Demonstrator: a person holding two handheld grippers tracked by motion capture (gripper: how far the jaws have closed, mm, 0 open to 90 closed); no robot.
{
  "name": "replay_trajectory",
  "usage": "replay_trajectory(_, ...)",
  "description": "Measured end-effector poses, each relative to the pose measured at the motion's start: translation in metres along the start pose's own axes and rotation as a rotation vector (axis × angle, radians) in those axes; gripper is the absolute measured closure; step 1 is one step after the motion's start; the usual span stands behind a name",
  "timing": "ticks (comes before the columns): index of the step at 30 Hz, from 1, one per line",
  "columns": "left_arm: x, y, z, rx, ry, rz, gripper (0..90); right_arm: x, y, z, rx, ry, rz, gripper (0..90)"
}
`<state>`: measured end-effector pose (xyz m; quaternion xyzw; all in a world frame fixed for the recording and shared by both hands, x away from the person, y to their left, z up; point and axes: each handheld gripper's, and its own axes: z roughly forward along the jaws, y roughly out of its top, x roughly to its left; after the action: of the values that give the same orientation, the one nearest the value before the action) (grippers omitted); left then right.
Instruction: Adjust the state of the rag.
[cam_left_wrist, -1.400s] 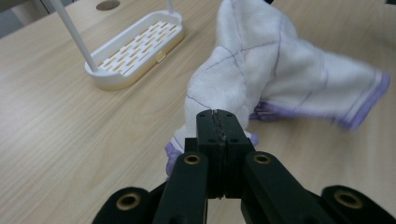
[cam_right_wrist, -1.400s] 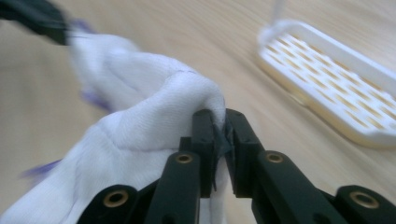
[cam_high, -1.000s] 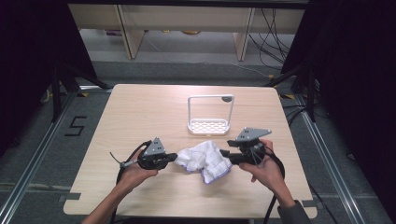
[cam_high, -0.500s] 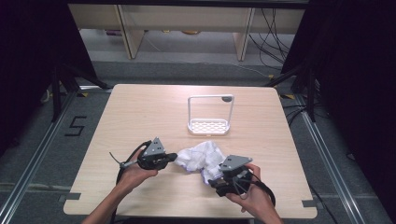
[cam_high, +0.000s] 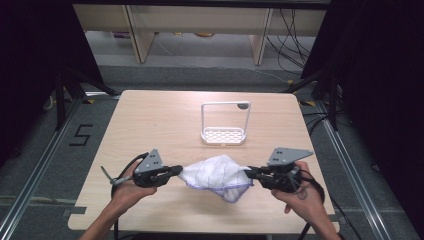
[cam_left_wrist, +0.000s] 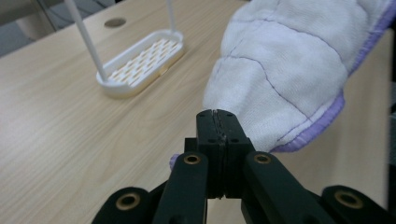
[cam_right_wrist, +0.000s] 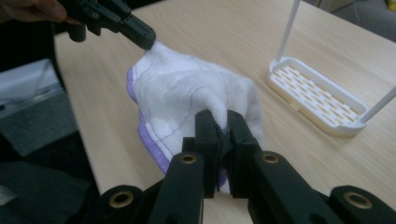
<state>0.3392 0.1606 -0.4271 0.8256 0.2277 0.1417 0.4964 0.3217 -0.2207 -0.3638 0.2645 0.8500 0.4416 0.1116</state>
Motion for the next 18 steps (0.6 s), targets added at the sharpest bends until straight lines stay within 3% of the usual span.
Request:
replay_trajectory(5, -0.020, 0.022, -0.035, -0.057, -0.050, 0.005, 88.8, 0.006, 0.013, -0.031, -0.059, 0.092, 0.042, 85.7)
replay_trajectory(7, -0.015, 0.029, -0.035, -0.049, -0.045, -0.008, 88.7, 0.001, 0.017, -0.030, -0.076, 0.084, 0.046, 85.6)
replay_trajectory(9, -0.009, 0.031, -0.030, -0.038, -0.036, -0.014, 88.7, -0.012, 0.020, -0.019, -0.067, 0.080, 0.058, 85.5)
replay_trajectory(11, 0.018, 0.030, -0.002, 0.003, -0.004, -0.080, 88.6, -0.032, 0.021, 0.002, -0.004, 0.023, 0.082, 85.0)
replay_trajectory(12, 0.028, 0.027, 0.011, 0.024, -0.002, -0.093, 88.5, -0.045, 0.019, 0.015, 0.042, 0.004, 0.104, 84.8)
replay_trajectory(14, 0.043, 0.018, 0.038, 0.065, 0.035, -0.126, 88.5, -0.072, 0.012, 0.045, 0.103, 0.002, 0.167, 84.6)
replay_trajectory(16, 0.055, 0.009, 0.061, 0.113, 0.051, -0.127, 88.4, -0.097, 0.004, 0.073, 0.198, -0.022, 0.196, 84.3)
replay_trajectory(18, 0.059, 0.001, 0.080, 0.147, 0.054, -0.124, 88.1, -0.112, -0.004, 0.098, 0.251, -0.053, 0.222, 84.2)
